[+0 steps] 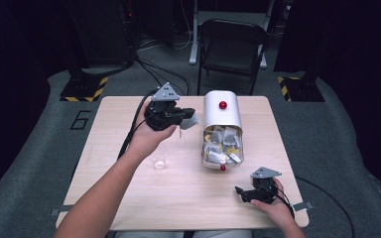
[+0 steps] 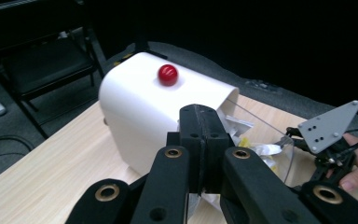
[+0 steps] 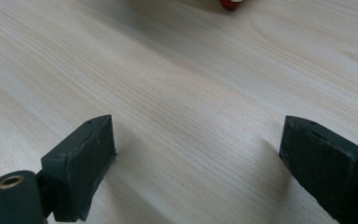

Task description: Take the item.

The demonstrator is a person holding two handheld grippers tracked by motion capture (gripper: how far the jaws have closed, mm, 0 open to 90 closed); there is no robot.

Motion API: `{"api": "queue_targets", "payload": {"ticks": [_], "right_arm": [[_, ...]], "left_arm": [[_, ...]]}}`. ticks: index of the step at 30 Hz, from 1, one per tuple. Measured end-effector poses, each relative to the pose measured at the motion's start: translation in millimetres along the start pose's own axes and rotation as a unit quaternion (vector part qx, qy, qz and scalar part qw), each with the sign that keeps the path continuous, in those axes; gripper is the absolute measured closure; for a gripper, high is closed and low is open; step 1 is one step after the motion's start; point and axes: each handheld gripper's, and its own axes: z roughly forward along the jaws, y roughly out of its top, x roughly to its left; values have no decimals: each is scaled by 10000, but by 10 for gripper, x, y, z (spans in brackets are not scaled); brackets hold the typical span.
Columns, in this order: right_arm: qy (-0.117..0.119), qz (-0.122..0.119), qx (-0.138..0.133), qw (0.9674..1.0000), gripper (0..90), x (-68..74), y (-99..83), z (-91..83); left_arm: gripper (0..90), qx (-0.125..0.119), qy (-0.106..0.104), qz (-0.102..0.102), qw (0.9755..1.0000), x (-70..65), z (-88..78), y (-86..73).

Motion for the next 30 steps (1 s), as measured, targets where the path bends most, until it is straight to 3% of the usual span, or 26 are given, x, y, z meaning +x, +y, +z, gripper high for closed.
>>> {"api": "queue_targets", "payload": {"ticks": [30], "right_arm": [[3, -30, 15, 10000, 99, -3, -1, -3]], "left_arm": [[900, 173, 567, -487, 9971, 444, -262, -463]]}}
